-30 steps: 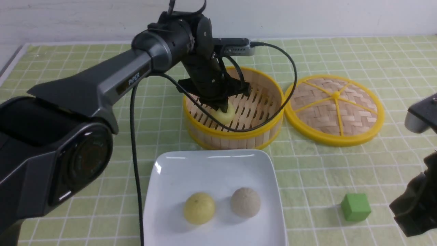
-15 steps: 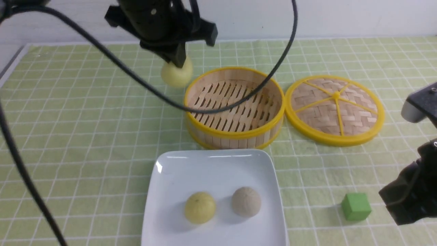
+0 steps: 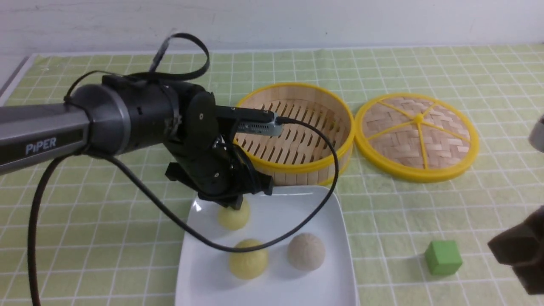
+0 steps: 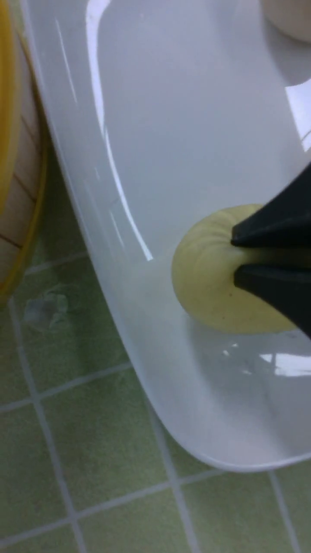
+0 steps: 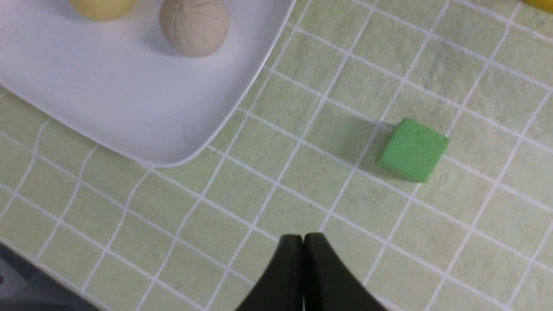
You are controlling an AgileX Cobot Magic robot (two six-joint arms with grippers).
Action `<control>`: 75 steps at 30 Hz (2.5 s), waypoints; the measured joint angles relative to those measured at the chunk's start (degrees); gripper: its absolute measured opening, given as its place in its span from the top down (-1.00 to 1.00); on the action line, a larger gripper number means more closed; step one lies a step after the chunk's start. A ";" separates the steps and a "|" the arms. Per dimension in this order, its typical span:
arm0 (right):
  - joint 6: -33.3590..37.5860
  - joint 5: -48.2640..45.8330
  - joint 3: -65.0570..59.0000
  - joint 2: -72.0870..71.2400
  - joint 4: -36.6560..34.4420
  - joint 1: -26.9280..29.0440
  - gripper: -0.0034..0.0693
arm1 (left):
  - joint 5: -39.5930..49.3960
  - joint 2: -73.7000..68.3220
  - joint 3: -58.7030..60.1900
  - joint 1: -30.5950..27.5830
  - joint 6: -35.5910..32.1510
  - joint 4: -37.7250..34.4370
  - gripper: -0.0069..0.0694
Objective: Put the steamed buns into the plate on the green tablecloth.
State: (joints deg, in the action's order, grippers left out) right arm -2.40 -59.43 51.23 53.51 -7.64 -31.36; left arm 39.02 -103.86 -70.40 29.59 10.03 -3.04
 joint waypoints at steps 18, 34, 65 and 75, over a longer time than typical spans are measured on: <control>-0.02 23.10 -25.97 -39.56 -3.36 0.00 0.82 | 4.09 -0.64 -3.34 0.00 1.67 -1.29 -0.21; -0.02 27.94 -29.37 -39.54 -3.25 0.00 0.79 | 4.48 -0.64 -3.41 0.00 1.69 -1.26 -0.21; -0.02 35.04 -51.98 -54.19 6.70 24.11 0.66 | 15.38 15.36 -6.25 0.00 1.69 6.31 0.81; -0.02 36.21 -52.17 -54.19 6.87 24.11 0.63 | 28.56 37.66 -2.53 0.00 3.27 13.97 0.81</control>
State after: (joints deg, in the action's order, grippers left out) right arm -2.43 -23.22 -0.94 -0.68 -0.78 -7.25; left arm 67.58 -66.20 -72.93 29.59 13.30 10.93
